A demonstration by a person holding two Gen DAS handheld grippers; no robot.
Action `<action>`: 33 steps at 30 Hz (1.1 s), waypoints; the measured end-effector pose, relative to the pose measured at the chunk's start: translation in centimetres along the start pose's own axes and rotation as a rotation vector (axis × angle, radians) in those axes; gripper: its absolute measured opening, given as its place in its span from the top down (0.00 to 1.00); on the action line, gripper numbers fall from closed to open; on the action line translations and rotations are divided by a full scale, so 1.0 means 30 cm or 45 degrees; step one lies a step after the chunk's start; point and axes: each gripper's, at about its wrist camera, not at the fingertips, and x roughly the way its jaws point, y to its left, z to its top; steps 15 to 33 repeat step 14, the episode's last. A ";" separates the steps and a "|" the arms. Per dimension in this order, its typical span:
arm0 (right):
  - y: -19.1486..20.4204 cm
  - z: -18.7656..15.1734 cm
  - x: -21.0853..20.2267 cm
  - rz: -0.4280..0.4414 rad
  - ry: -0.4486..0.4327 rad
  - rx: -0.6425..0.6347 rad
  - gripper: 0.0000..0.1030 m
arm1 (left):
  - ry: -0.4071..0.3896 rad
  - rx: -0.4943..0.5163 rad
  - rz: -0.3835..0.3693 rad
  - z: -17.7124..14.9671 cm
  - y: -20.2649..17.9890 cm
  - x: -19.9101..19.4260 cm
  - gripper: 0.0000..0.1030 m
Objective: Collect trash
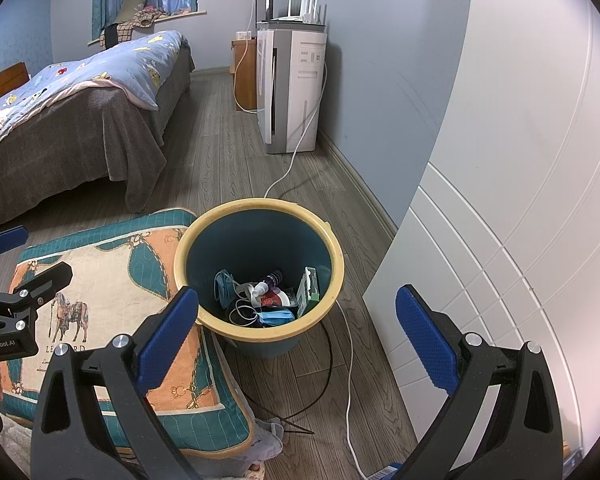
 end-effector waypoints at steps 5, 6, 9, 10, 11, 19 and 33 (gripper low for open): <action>-0.002 0.000 0.000 0.000 0.002 0.000 0.06 | 0.012 -0.017 0.018 0.002 0.017 0.007 0.05; -0.002 0.000 0.001 0.000 0.002 -0.001 0.06 | 0.016 -0.023 0.016 0.001 0.022 0.006 0.05; -0.002 -0.001 0.001 -0.001 0.004 -0.003 0.06 | 0.039 -0.031 0.008 0.002 0.030 0.013 0.05; -0.003 -0.005 0.004 -0.002 0.006 -0.003 0.06 | 0.042 -0.032 0.012 0.004 0.028 0.015 0.05; -0.003 -0.007 0.006 -0.003 0.009 -0.004 0.06 | 0.047 -0.030 0.019 0.003 0.030 0.017 0.05; 0.007 -0.014 0.017 -0.024 0.019 -0.013 0.06 | 0.056 -0.039 0.036 0.001 0.041 0.020 0.05; 0.007 -0.014 0.017 -0.024 0.019 -0.013 0.06 | 0.056 -0.039 0.036 0.001 0.041 0.020 0.05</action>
